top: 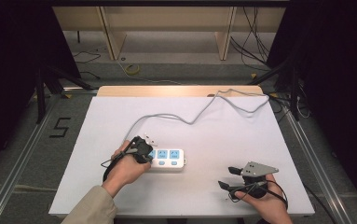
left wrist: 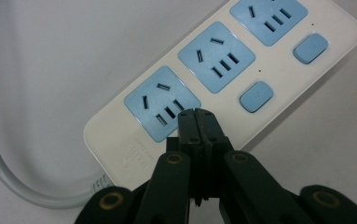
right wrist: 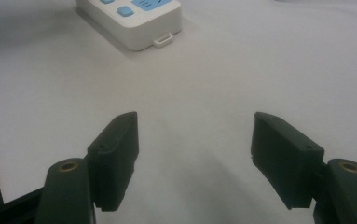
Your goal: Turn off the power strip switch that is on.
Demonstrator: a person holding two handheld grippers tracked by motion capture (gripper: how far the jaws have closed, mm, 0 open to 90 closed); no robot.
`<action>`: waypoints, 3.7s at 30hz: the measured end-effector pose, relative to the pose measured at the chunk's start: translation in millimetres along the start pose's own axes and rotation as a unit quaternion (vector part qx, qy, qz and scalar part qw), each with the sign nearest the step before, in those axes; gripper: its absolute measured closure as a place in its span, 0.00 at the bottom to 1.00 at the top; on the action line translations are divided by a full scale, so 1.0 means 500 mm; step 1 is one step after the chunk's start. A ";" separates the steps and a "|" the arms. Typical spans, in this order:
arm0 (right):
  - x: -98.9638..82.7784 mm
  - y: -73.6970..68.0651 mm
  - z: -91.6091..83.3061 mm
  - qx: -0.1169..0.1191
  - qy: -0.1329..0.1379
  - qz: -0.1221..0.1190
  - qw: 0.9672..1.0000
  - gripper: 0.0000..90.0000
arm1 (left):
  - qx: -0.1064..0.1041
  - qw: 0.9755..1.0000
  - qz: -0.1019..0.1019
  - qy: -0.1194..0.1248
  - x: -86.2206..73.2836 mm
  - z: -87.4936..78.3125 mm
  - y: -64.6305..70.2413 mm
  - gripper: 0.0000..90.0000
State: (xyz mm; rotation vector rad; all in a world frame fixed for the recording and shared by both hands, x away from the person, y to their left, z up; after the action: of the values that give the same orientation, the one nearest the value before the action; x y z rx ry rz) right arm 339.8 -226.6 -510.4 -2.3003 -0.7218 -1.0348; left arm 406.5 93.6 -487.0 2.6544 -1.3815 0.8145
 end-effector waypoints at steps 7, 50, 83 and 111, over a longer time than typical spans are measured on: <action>0.000 0.000 0.000 0.000 0.001 -0.001 1.000 0.37 | -0.004 1.000 -0.001 0.001 -0.001 0.000 -0.001 1.00; 0.000 0.000 0.000 0.000 0.001 -0.002 1.000 0.37 | 0.001 1.000 0.008 0.002 -0.002 0.001 0.003 1.00; 0.000 -0.001 0.000 0.001 0.000 -0.001 1.000 0.37 | 0.004 1.000 0.015 0.005 -0.003 0.000 0.004 1.00; 0.000 -0.001 0.000 0.001 0.000 -0.001 1.000 0.37 | 0.009 1.000 0.009 0.010 -0.009 -0.007 -0.007 1.00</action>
State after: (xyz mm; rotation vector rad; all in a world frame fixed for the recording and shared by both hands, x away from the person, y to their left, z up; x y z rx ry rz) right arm 339.6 -226.4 -510.1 -2.2971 -0.7260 -1.0351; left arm 405.8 99.8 -485.5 2.6421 -1.4023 0.8574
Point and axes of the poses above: each handheld gripper's, and its own axes: z roughly forward along the jaws, x roughly out of its top, y roughly to its right, the point moved 5 cm from there along z, roughly forward along the jaws, and after that the axes turned 13 degrees about z, right-handed, at the moved point
